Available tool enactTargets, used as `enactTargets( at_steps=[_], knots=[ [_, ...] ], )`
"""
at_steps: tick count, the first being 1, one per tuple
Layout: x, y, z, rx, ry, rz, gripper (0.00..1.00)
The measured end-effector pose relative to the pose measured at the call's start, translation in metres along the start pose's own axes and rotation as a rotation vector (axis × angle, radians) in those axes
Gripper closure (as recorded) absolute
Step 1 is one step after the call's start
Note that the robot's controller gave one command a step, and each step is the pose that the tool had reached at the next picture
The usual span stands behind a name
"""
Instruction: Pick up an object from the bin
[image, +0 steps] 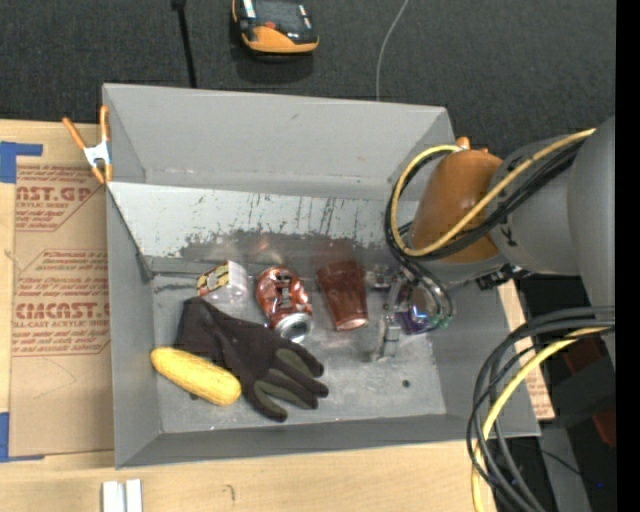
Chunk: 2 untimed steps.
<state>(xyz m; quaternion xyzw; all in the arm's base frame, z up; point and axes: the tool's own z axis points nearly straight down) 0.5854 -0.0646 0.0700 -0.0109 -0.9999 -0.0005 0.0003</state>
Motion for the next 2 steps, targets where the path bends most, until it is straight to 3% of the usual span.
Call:
enactTargets(
  at_steps=[1,2],
  knots=[
    [0.001,0.039,-0.01,0.002,-0.004,-0.043,0.0],
    [0.005,0.07,-0.005,0.001,-0.004,0.01,0.0]
  ],
)
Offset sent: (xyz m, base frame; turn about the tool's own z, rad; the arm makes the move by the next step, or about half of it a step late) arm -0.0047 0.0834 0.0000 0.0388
